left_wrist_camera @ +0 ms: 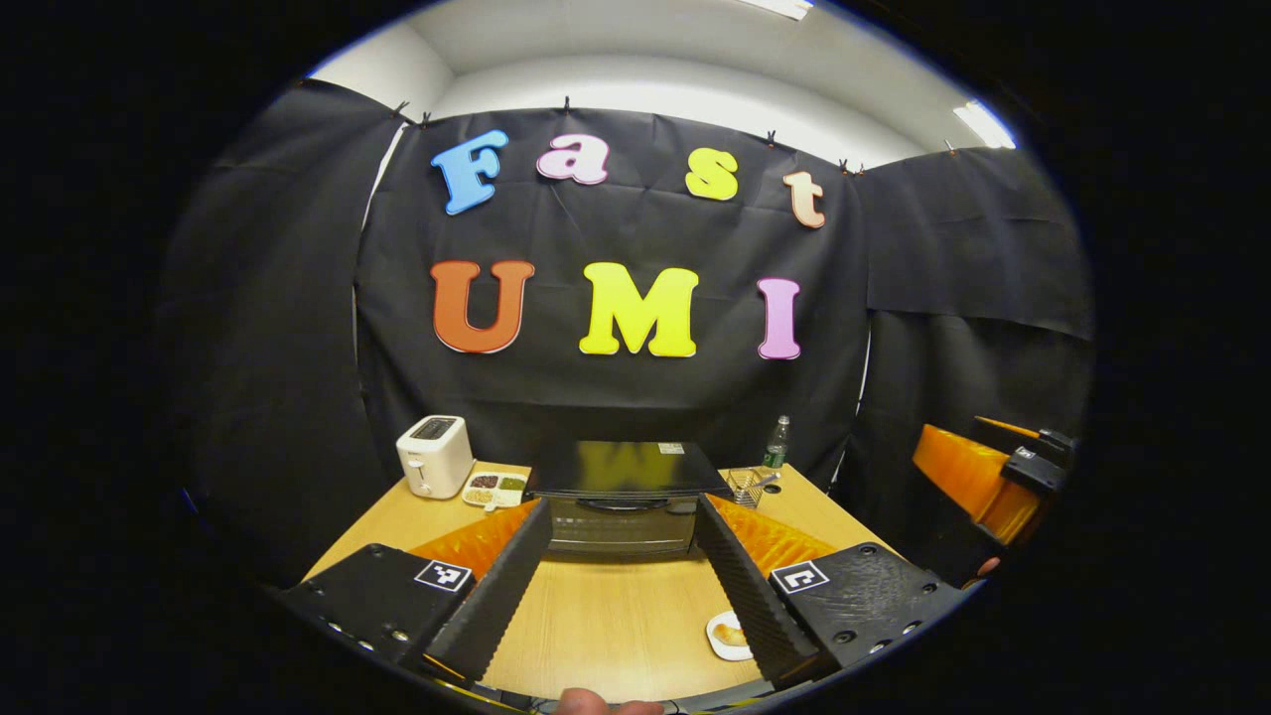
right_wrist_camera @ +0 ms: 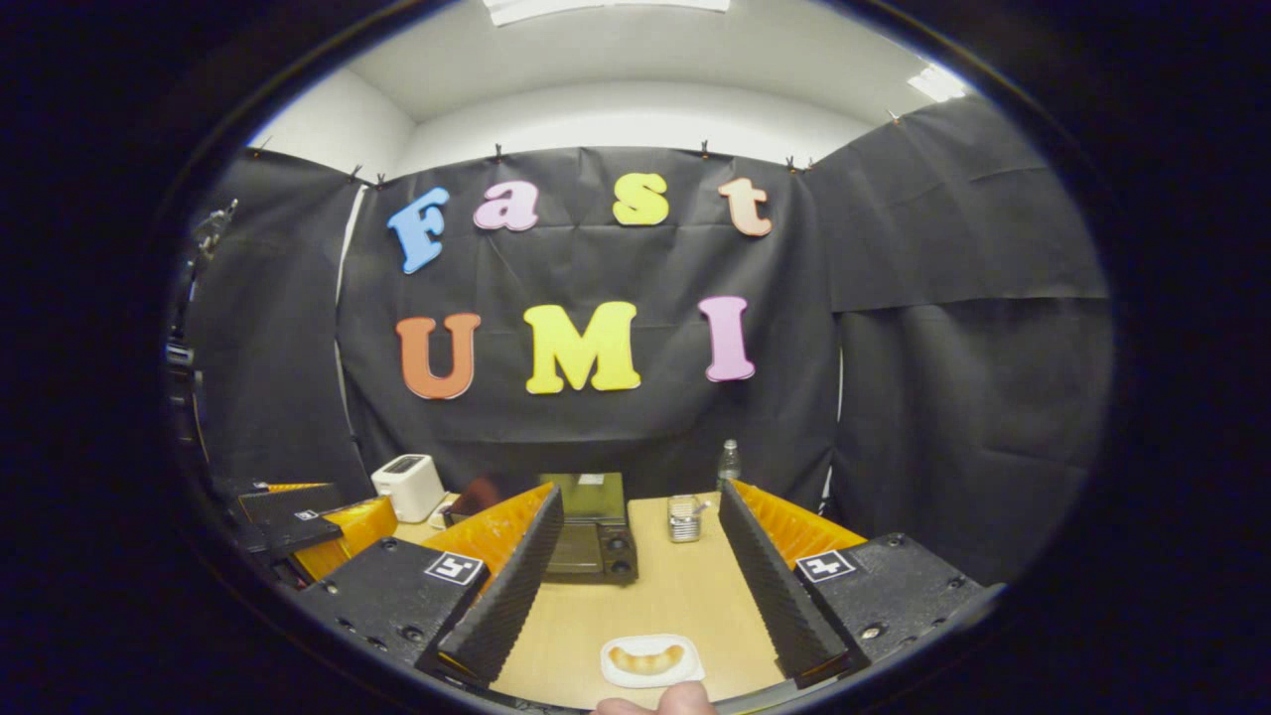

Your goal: Open the electric oven with the left hand, put the food in, and close the electric oven.

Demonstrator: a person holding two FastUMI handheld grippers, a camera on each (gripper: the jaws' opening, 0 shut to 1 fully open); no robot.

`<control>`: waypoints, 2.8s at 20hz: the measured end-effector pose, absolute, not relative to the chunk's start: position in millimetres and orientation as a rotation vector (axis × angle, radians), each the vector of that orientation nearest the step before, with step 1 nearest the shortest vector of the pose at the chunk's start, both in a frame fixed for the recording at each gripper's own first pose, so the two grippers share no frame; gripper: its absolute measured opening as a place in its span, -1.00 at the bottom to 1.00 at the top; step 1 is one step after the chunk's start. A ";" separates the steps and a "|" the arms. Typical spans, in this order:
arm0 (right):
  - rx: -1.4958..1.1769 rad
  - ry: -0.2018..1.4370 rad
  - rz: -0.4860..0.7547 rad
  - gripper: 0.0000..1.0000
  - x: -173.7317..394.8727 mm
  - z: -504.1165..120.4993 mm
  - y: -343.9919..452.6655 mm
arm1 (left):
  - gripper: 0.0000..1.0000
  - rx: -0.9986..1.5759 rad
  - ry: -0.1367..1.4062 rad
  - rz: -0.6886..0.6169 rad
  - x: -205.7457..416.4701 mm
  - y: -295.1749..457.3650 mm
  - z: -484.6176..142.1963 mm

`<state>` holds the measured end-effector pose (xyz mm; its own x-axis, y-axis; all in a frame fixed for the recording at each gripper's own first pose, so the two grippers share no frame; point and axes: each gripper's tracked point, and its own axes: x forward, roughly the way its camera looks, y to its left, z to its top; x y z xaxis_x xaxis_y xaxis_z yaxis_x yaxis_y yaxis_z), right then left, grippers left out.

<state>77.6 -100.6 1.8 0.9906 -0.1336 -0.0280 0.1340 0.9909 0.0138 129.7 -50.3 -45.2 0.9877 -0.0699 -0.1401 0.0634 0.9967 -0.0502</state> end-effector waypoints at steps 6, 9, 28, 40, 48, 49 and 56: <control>0.044 0.083 -0.238 0.99 93.2 -18.2 -165.2 | 0.88 -0.002 0.219 -0.072 222.8 -60.6 -88.5; 0.045 0.119 -0.289 1.00 94.1 -29.3 -192.5 | 0.88 -0.037 0.302 -0.071 262.9 -63.8 -120.0; 0.007 0.217 -0.379 0.99 96.4 -57.1 -216.7 | 0.94 0.040 0.428 -0.018 360.6 -43.2 -195.1; 0.008 0.197 -0.353 0.97 76.7 -54.6 -194.7 | 0.96 -0.008 0.550 -0.062 303.6 -45.9 -212.5; -0.012 0.232 -0.328 0.95 53.3 -69.0 -181.6 | 0.94 -0.073 0.735 -0.073 228.1 -50.4 -302.7; -0.009 0.242 -0.326 0.95 51.0 -70.6 -180.7 | 0.94 -0.082 0.757 -0.074 223.4 -50.5 -313.9; -0.022 0.277 -0.326 0.98 38.5 -82.9 -178.6 | 0.90 -0.065 0.822 -0.070 213.4 -46.5 -351.8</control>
